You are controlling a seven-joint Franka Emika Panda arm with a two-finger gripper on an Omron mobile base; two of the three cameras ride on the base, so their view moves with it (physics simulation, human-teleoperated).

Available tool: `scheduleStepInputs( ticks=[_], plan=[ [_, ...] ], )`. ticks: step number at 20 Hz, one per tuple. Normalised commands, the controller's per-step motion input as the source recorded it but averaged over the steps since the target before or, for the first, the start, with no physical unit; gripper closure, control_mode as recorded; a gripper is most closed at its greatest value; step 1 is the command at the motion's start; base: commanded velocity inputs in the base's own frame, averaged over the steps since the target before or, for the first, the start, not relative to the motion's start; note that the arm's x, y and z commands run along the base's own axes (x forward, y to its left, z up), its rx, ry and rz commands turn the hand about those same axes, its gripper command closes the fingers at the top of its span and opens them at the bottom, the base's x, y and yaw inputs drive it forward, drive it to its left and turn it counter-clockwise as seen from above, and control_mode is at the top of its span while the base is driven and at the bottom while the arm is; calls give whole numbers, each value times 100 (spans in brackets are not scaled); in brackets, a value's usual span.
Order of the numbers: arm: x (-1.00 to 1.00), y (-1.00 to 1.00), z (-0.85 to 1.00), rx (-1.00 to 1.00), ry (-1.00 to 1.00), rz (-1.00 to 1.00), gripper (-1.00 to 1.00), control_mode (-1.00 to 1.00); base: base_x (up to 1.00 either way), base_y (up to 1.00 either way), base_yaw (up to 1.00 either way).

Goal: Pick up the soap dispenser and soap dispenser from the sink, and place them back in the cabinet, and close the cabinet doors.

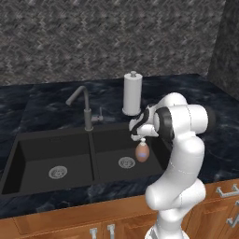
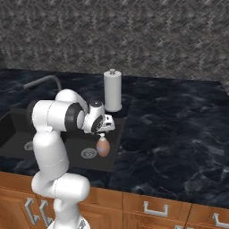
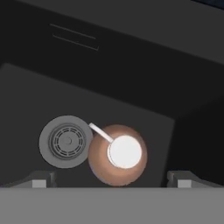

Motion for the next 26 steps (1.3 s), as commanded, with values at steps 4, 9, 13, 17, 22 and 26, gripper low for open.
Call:
scheduleStepInputs(
  ticks=[4, 9, 13, 17, 22, 26],
  plan=[
    [20, -3, -18, 0, 0, 0, -100, -100, 0, 0, 0],
    [14, -4, -14, 0, 0, 0, -100, -100, 0, 0, 0],
    [6, -1, -11, 0, 0, 0, -100, -100, 0, 0, 0],
    [0, 0, -16, 0, 0, 0, -100, -100, 0, 0, 0],
    [0, 0, -14, 0, 0, 0, -100, -100, 0, 0, 0],
    [3, 0, -11, 0, 0, 0, -100, -100, 0, 0, 0]
  ],
)
